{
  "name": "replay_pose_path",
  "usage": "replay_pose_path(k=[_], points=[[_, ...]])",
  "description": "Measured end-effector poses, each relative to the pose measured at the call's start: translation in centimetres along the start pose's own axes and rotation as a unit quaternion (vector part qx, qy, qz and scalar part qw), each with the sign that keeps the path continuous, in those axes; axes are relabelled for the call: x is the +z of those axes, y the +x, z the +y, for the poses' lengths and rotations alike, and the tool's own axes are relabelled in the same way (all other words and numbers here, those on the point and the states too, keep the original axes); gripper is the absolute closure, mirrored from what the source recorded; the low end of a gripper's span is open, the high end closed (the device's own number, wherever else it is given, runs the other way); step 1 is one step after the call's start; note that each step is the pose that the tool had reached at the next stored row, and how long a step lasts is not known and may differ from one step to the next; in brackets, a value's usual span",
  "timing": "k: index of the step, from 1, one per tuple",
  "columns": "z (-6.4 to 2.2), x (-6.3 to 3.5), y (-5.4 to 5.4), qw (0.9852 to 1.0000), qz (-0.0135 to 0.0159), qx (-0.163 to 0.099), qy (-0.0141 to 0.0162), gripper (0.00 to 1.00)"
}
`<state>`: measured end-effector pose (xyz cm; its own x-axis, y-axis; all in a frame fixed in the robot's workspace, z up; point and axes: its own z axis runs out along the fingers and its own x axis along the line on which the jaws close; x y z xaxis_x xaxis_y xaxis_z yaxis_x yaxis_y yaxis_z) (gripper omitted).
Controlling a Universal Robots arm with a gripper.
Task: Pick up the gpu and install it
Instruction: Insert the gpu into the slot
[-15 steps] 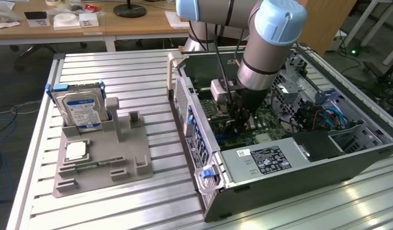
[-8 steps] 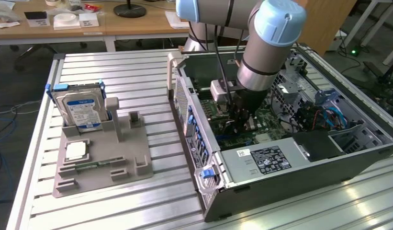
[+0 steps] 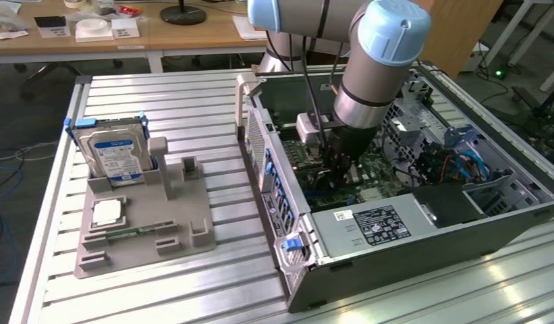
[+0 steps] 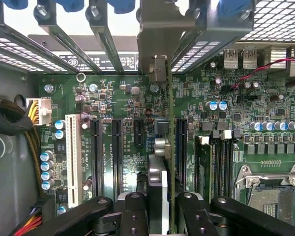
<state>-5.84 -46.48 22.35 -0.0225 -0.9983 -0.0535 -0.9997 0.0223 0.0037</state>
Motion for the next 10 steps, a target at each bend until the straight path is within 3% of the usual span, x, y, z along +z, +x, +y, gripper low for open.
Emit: replay_pose_path(k=[10], points=[[0.07,-0.01,0.01,1.0,0.0001,0.0,-0.0003,0.72]])
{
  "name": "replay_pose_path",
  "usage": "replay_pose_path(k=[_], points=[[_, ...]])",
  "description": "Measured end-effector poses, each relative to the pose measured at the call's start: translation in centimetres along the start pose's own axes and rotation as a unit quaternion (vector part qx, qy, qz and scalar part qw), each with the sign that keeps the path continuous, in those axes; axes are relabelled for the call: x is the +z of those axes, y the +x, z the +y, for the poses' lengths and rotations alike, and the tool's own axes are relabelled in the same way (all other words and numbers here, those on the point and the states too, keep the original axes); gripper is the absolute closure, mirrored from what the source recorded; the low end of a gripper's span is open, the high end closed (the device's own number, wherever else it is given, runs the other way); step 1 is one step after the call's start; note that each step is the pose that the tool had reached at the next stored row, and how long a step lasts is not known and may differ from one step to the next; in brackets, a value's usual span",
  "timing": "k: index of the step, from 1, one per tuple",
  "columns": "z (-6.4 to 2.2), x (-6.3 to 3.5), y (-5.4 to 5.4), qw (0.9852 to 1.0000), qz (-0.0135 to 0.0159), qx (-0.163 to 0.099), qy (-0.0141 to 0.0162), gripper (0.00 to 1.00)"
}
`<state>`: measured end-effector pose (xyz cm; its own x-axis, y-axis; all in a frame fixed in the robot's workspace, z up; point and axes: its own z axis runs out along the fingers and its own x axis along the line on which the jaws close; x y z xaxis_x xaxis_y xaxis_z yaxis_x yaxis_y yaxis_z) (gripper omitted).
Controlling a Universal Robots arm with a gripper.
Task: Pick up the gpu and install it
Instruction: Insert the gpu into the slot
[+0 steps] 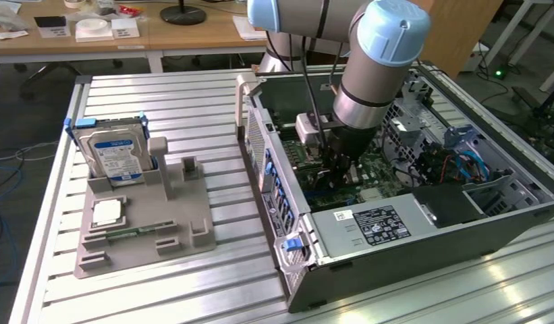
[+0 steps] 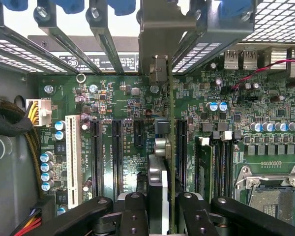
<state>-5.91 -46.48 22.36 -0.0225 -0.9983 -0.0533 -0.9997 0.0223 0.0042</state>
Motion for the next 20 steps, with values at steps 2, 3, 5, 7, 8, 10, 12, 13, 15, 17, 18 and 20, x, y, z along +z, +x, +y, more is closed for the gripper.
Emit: replay_pose_path(k=[2,3,5,7,8,10,12,13,15,17,18,20], points=[[0.04,0.0,0.0,1.0,0.0001,0.0,0.0001,0.72],[0.04,0.0,0.0,1.0,0.0001,0.0,0.0,0.72],[0.07,0.0,0.0,1.0,0.0001,0.0,0.0,0.72],[0.09,0.0,0.0,1.0,0.0,0.0,0.0,0.72],[0.11,0.0,0.0,1.0,0.0,0.0,0.0,0.72],[0.12,0.0,0.0,1.0,0.0,0.0,0.0,0.72],[0.12,-0.02,0.0,1.0,0.0,0.0,0.0,0.72],[0.13,-0.08,0.0,1.0,-0.0001,0.0,0.0,0.72],[0.13,-0.14,-0.01,1.0,0.0,0.0,0.0,0.72],[0.13,-0.15,-0.01,1.0,0.0,0.0,0.0,0.72],[0.13,-0.15,-0.01,1.0,0.0,0.0,0.0,0.72],[0.13,-0.16,0.0,1.0,0.0003,0.0,0.0,0.72]])
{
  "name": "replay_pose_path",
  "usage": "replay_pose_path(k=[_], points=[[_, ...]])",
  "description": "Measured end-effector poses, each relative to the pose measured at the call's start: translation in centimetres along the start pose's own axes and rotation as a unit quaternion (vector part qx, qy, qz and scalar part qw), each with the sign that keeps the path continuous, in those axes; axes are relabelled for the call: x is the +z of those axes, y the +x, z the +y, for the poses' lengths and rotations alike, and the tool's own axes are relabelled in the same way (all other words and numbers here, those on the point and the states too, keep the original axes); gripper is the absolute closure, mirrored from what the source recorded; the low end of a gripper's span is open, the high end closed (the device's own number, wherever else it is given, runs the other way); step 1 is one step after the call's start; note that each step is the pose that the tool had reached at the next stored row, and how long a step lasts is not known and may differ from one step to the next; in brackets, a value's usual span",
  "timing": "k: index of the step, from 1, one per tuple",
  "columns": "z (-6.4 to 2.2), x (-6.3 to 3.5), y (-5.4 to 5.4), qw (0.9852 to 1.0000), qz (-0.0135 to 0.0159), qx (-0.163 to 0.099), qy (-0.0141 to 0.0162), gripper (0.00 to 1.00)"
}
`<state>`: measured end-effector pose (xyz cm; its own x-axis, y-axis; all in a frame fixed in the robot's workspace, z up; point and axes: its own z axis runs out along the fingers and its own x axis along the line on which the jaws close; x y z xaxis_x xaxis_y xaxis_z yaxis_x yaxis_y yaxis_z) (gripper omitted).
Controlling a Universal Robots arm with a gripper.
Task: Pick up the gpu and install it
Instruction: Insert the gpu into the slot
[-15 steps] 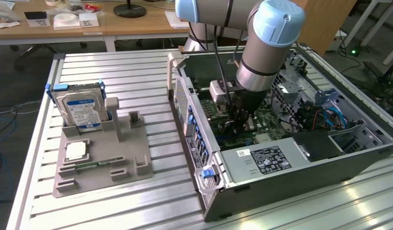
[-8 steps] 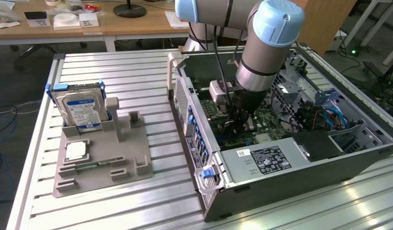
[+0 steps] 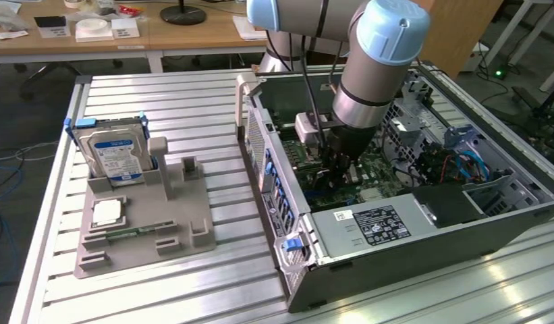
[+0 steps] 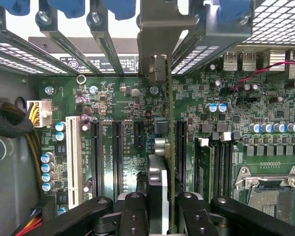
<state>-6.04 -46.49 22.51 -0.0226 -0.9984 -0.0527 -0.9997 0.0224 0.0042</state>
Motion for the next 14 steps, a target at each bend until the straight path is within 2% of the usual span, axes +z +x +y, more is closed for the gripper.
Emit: replay_pose_path(k=[14], points=[[0.0,0.11,0.01,1.0,0.0011,0.003,0.0002,0.72]])
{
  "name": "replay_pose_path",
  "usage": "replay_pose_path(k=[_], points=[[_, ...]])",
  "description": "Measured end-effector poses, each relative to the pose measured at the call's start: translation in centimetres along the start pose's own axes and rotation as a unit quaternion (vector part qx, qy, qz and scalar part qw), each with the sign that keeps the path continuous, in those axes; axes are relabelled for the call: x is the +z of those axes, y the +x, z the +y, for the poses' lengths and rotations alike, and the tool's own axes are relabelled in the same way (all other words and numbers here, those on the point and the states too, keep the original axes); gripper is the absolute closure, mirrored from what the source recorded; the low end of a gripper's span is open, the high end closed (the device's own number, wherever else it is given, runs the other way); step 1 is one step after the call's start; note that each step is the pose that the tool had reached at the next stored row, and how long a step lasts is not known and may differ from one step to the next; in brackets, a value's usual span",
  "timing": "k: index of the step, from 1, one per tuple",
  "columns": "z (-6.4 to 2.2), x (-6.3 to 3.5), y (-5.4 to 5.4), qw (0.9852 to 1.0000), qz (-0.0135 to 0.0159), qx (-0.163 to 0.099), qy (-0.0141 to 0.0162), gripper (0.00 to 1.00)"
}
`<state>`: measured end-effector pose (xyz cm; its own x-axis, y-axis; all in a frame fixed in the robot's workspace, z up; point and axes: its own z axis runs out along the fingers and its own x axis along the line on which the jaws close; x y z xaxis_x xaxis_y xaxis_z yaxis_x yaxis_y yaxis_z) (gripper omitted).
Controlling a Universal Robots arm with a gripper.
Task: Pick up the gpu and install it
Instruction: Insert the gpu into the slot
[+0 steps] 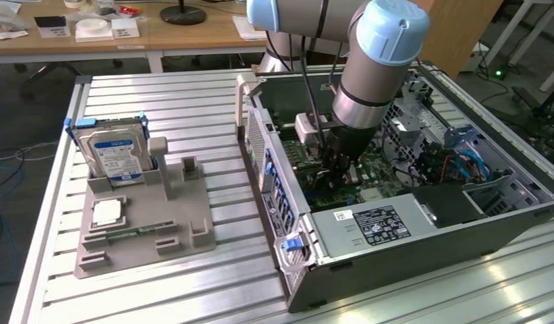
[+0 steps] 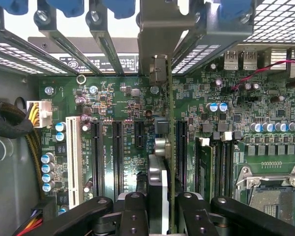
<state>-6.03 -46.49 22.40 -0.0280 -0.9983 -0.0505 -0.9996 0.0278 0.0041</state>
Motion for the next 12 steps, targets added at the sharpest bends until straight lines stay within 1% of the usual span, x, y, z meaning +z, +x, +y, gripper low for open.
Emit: replay_pose_path(k=[12], points=[[0.0,0.42,0.03,1.0,0.0005,0.002,0.0,0.72]])
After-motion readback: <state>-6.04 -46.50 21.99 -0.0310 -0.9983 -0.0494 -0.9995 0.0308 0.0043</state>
